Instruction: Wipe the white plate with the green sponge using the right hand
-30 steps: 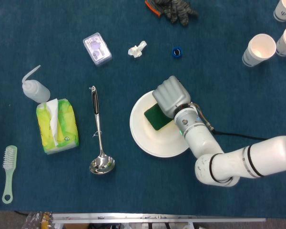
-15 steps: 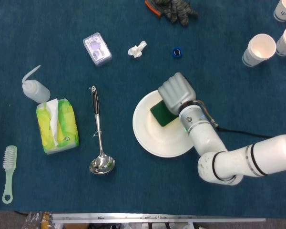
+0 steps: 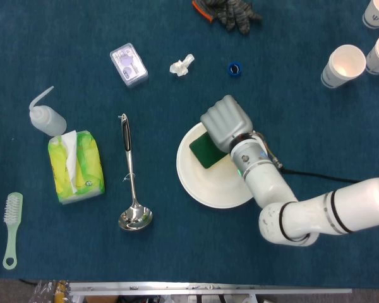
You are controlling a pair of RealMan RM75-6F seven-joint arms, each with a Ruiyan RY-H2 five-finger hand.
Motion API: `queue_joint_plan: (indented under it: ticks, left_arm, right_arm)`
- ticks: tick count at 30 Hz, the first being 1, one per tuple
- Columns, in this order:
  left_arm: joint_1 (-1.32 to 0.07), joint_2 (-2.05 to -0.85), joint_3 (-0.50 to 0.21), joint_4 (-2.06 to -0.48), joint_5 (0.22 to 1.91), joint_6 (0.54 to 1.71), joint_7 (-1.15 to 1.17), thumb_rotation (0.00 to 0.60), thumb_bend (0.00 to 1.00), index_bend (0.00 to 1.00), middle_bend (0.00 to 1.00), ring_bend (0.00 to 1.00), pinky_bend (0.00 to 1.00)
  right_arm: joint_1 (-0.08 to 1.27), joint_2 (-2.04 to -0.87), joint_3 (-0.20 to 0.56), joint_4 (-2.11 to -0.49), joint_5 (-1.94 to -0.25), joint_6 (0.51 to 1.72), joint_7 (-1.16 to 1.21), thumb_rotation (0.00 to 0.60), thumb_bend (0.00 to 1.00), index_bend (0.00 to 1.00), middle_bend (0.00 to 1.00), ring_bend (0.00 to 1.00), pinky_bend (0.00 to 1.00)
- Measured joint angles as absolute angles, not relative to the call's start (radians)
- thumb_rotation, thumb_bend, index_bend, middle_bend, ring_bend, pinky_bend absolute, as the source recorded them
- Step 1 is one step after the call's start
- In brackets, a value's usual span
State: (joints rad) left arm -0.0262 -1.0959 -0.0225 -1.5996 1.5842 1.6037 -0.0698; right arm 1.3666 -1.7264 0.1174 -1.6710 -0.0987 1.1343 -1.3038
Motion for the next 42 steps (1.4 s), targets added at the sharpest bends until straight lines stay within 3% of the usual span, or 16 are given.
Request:
queue_joint_plan:
  ticks: [8, 21, 31, 42]
  left_arm:
    - [-0.026, -1.098, -0.021, -1.595, 1.586, 1.603, -0.071, 0.600, 0.40, 0.24, 0.20, 0.12, 0.12]
    - [-0.031, -1.105, -0.022, -1.594, 1.586, 1.593, -0.067, 0.600, 0.40, 0.24, 0.20, 0.12, 0.12]
    - [-0.034, -1.108, -0.023, -1.591, 1.586, 1.592, -0.068, 0.600, 0.40, 0.24, 0.20, 0.12, 0.12]
    - [-0.030, -1.107, -0.021, -1.588, 1.582, 1.592, -0.072, 0.600, 0.40, 0.24, 0.20, 0.12, 0.12]
  right_arm:
    - [1.380, -1.755, 0.108, -1.640, -0.071, 1.142, -1.337, 0.600, 0.11, 0.56, 0.41, 0.37, 0.62]
    - [1.359, -1.717, 0.080, -1.646, -0.066, 1.160, -1.357, 0.600, 0.11, 0.56, 0.42, 0.37, 0.62]
    - [1.348, -1.685, 0.099, -1.675, -0.086, 1.164, -1.341, 0.600, 0.11, 0.56, 0.42, 0.37, 0.62]
    - [1.357, -1.737, 0.094, -1.645, -0.088, 1.135, -1.346, 0.600, 0.11, 0.56, 0.42, 0.37, 0.62]
